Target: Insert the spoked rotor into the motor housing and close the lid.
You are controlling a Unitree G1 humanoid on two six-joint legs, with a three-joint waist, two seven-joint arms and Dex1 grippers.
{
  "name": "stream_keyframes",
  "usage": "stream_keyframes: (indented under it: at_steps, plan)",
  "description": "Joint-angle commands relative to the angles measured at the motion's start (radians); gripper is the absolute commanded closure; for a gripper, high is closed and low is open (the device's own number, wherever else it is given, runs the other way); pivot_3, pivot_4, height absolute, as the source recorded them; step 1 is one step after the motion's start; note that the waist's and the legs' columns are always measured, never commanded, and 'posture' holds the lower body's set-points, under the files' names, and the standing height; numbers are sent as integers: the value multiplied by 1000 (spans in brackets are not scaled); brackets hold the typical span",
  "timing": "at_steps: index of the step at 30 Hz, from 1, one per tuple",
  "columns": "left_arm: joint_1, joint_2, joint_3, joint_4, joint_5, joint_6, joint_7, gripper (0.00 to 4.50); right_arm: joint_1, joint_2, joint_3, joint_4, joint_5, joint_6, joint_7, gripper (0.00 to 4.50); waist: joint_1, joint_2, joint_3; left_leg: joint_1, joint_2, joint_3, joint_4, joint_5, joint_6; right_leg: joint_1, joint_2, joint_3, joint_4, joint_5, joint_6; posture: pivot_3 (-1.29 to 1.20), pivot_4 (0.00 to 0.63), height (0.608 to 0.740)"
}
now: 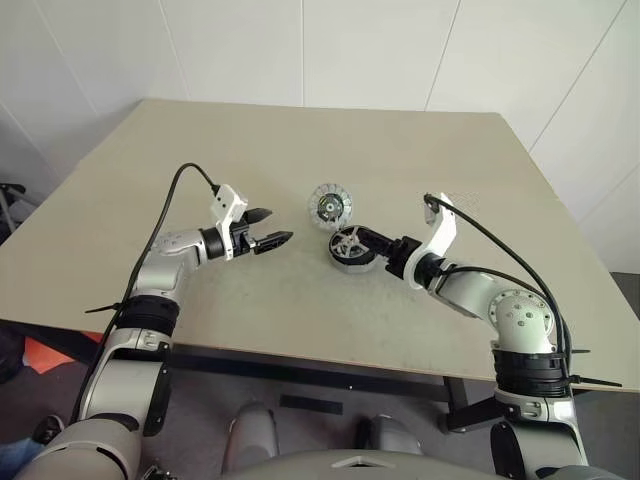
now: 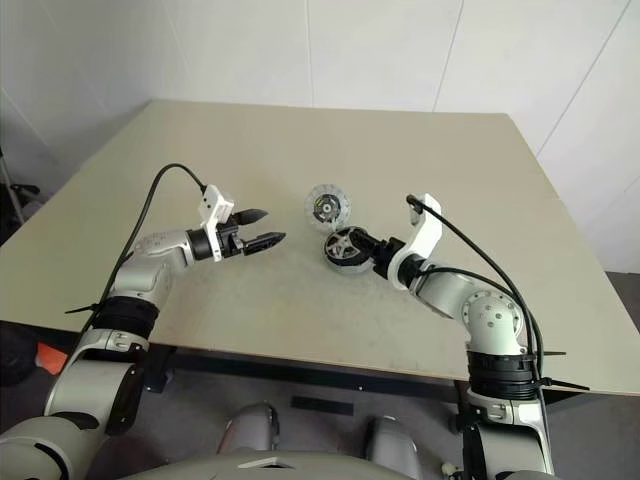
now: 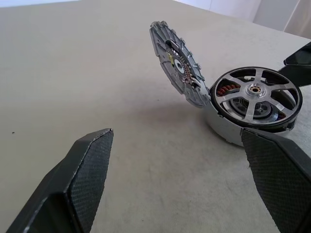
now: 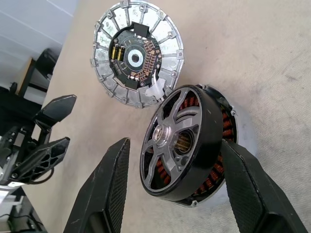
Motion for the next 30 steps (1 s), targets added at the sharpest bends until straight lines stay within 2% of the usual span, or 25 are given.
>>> stream_keyframes:
  at_steps: [1, 11, 21, 25, 30]
  plan:
    - [-30, 3, 5, -6, -2, -12, -5, 71, -19, -6, -11, -62, -36, -11, 36, 1178, 0, 0, 0, 0, 0, 0, 0, 0, 0, 0, 0, 0, 0, 0, 0, 0, 0, 740]
    - [-36, 2, 3, 7, -1, -18, -11, 71, -11, -107, 85, -103, -346, -77, 206, 1178, 4, 0, 0, -1, 0, 0, 1, 0, 0, 0, 0, 0, 1, 1, -2, 0, 0, 740]
    - [-41, 1, 4, 21, 1, -28, -11, 71, -23, -96, 128, -116, -542, -158, 329, 1178, 1, 0, 0, 1, 0, 0, 2, 0, 0, 1, 0, 0, 1, 1, -2, 0, 0, 740]
    - [-43, 0, 5, 30, 3, -34, -8, 71, -54, -118, 196, -119, -668, -239, 400, 1178, 0, 0, 0, 1, 0, 0, 3, 0, 0, 1, 0, 0, 2, 2, -3, 0, 0, 740]
    - [-43, 0, 7, 34, 3, -41, -6, 71, -83, -105, 221, -85, -754, -284, 452, 1178, 0, 0, 0, 1, 1, 0, 4, 0, 1, 1, 0, 0, 4, 2, -3, 0, 0, 740]
